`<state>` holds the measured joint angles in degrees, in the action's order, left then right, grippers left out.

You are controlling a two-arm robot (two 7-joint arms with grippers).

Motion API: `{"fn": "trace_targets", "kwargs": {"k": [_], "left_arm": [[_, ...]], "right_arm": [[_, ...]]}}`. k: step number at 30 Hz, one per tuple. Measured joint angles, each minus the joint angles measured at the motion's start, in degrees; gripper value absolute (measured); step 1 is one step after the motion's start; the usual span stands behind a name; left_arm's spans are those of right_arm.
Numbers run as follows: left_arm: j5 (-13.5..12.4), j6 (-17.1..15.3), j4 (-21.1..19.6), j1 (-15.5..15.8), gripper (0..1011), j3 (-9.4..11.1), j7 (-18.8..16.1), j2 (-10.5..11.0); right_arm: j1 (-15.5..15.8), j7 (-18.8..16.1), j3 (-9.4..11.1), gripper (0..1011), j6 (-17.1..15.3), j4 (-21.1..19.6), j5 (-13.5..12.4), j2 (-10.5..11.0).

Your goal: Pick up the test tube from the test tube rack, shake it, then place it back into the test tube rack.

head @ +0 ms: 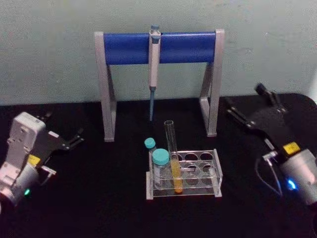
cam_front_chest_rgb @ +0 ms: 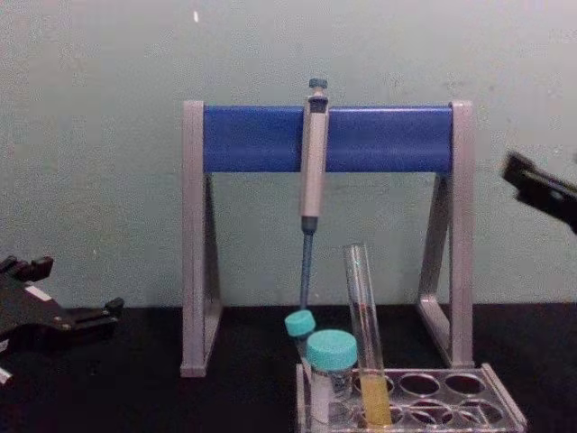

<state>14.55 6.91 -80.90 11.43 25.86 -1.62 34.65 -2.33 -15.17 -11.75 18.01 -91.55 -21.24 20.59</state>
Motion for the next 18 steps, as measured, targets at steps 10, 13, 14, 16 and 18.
{"fn": "trace_targets", "kwargs": {"k": [10, 13, 14, 16, 18], "left_arm": [[0.00, 0.00, 0.00, 0.00, 1001, 0.00, 0.00, 0.00], [0.00, 0.00, 0.00, 0.00, 1001, 0.00, 0.00, 0.00], [0.00, 0.00, 0.00, 0.00, 1001, 0.00, 0.00, 0.00], [0.00, 0.00, 0.00, 0.00, 1001, 0.00, 0.00, 0.00], [0.00, 0.00, 0.00, 0.00, 1001, 0.00, 0.00, 0.00]], "right_arm": [[3.82, 6.80, 1.54, 1000, -7.38, 3.89, 4.64, -2.42], [4.17, 7.39, 1.53, 1000, -9.10, 4.92, 5.09, -2.92], [4.25, 7.53, 1.53, 1000, -9.53, 5.25, 5.21, -3.11], [4.30, 7.66, 1.54, 1000, -10.72, 6.28, 5.42, -3.62], [4.26, 7.62, 1.54, 1000, -11.69, 7.33, 5.64, -4.01]]}}
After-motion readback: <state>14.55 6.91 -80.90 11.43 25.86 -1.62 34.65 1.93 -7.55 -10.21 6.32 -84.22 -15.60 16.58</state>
